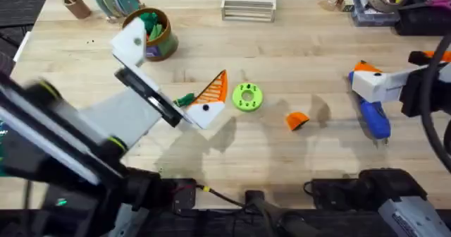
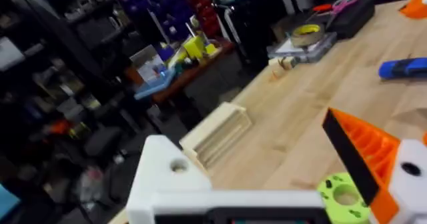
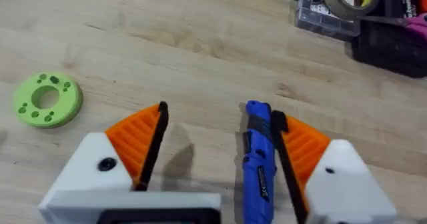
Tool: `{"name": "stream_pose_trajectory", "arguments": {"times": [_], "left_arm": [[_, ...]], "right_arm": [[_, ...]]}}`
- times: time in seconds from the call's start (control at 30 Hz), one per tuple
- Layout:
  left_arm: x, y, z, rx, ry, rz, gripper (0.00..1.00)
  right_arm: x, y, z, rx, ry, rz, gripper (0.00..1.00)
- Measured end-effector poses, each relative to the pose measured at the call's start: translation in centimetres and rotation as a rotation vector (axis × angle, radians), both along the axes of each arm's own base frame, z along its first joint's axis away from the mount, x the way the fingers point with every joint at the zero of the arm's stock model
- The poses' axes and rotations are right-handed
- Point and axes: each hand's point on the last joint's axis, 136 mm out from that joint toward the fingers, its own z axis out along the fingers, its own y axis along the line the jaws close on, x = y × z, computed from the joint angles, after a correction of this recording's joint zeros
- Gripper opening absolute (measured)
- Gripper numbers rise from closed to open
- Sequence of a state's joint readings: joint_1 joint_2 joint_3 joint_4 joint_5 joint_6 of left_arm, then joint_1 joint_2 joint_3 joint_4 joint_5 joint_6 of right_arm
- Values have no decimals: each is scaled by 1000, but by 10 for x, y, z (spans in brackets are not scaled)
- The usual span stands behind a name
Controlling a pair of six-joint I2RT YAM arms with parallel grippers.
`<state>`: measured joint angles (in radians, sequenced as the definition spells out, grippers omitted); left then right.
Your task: Pick up the gripper from the table and insert it into the empty holder that is missing its gripper. Then pick up a screw, insert it into the mounting hole, and use the screwdriver to tighten it. Finally, clean up the table by picking up the vegetable and placing it into the bucket.
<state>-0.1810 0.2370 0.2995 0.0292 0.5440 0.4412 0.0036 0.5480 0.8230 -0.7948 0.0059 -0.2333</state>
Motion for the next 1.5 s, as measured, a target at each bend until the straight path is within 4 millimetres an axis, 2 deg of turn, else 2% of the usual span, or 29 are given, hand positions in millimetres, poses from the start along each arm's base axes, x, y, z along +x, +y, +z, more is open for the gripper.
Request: {"name": "stream_pose_trajectory", "arguments": {"times": [0.2,0.4,0.53,0.63,0.87,1.5], "left_arm": [[-2,2,-24,-52,-75,5,993],[-7,0,-49,-73,-74,-10,993],[-9,-1,-49,-79,-71,-22,993],[-7,-2,-60,-69,-22,-26,993],[-8,-7,-107,-33,195,-50,993],[-9,-7,-107,-33,196,-56,993]], "right_arm": [[0,0,0,0,0,0,991],[0,0,0,0,0,0,991],[0,0,0,0,0,0,992],[0,0,0,0,0,0,991],[0,0,0,0,0,0,992],[0,0,0,0,0,0,992]]}}
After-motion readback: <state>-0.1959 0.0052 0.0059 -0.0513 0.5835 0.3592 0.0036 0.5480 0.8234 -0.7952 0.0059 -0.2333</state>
